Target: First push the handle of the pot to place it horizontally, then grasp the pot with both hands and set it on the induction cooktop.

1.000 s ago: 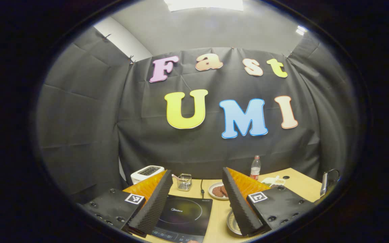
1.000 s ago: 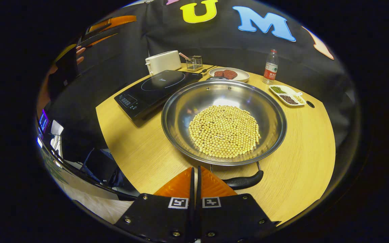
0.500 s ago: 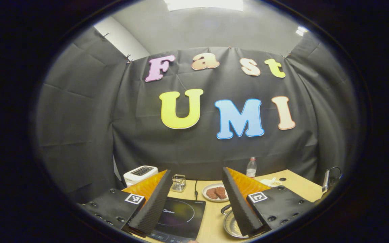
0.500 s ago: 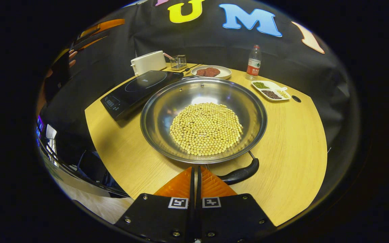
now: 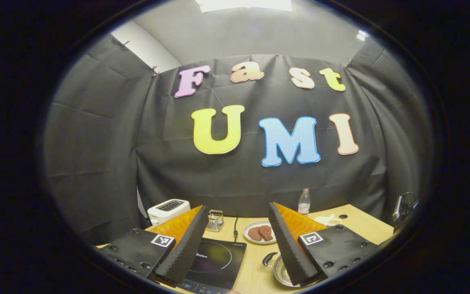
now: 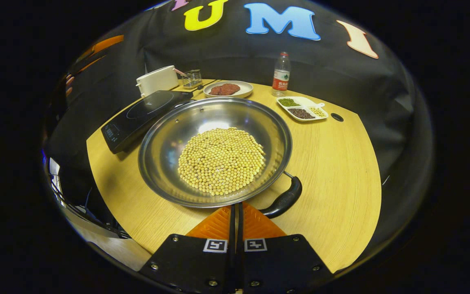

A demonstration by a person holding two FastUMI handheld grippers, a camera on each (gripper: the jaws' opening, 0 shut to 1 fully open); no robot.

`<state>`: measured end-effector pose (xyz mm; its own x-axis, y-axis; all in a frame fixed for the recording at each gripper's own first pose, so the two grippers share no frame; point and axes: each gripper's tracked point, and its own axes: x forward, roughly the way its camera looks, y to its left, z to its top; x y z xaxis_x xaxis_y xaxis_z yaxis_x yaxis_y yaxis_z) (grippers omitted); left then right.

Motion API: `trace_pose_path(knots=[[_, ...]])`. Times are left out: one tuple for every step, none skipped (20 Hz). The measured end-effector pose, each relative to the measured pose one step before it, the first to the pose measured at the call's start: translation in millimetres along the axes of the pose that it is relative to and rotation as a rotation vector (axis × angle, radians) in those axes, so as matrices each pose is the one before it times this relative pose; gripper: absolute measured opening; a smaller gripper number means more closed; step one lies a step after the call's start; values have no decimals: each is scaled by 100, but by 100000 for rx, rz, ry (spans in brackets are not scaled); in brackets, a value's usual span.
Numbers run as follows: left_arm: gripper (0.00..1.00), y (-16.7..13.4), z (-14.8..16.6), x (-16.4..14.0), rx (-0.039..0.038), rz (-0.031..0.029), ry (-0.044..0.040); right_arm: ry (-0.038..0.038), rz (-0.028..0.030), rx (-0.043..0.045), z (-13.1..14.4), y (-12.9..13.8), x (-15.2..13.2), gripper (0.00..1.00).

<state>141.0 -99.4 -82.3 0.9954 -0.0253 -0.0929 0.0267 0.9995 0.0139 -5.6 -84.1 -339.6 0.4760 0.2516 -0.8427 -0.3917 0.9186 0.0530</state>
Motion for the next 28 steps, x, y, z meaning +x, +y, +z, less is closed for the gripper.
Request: trace_pose_path(knots=[[99,-75,-169,269,134,222,275,-65,-574,426,196,-480,183,1],[99,-71,-86,191,175,190,298,-138,-423,379,37,-361,125,1],[99,-220,-191,83,199,147,286,-118,-453,317,211,-382,166,1],[96,-153,-93,203,236,84,234,-74,-555,119,147,-367,260,1],[96,-78,-164,181,310,79,235,-57,-827,74,264,-492,201,1],[96,-122,-169,234,310,112,450,69,-855,363,86,-423,242,1],[96,-57,-251,98,175,-23,386,-18,-1248,647,196,-443,226,1],[93,-115,-102,128,111,20,400,-163,-1108,905,193,-364,72,1],[93,-63,-202,153,57,-212,332,-261,-918,1035,154,-320,75,1],[93,-134,-242,139,-92,-673,308,-453,-1400,802,-20,-247,-27,1],[96,-126,-301,199,-172,-791,139,-937,-1829,252,213,-369,-142,1],[98,-59,-275,123,-242,-623,182,-1609,-1462,313,239,-284,-257,1],[99,-33,-574,194,-333,-808,467,-1907,-1209,1027,539,-199,-482,2],[98,-37,-485,152,-155,-843,799,-1957,-2036,916,260,-393,-117,3],[97,-12,-675,248,19,-669,893,-2416,-2087,1443,651,-469,-426,5],[96,-135,-450,255,84,-761,819,-2699,-1113,2225,606,-61,-543,10],[95,-165,-603,271,-20,-1104,917,-4051,-2032,2093,1014,-336,-472,31],[95,-306,-496,313,-108,-1590,1189,-4978,-1784,2154,1147,-253,-331,63],[94,-306,-687,295,-261,-1999,1178,-4148,-2821,2132,1137,-485,-209,94],[93,-401,-699,350,-582,-2745,1943,-2837,-2000,2265,679,-158,-270,97],[92,-588,-1059,307,-1000,-2990,2356,-2181,-1180,2232,708,14,-104,97],[94,-345,-791,385,-959,-1649,2285,-1339,-1136,1813,364,-55,-30,97],[95,-118,-905,509,-691,-1247,2013,-906,-1077,1191,261,-35,133,97],[96,-202,-797,505,-138,-1117,2012,-139,-884,791,31,-36,111,97],[96,-115,-922,566,310,-963,2164,25,-982,708,29,-49,188,97],[96,-227,-871,564,236,-1211,2141,-11,-352,856,-15,124,88,97],[99,-285,-997,544,264,-1232,2214,29,-428,836,-4,68,173,97],[99,-268,-870,558,420,-1204,2448,147,-234,806,-146,61,282,97]])
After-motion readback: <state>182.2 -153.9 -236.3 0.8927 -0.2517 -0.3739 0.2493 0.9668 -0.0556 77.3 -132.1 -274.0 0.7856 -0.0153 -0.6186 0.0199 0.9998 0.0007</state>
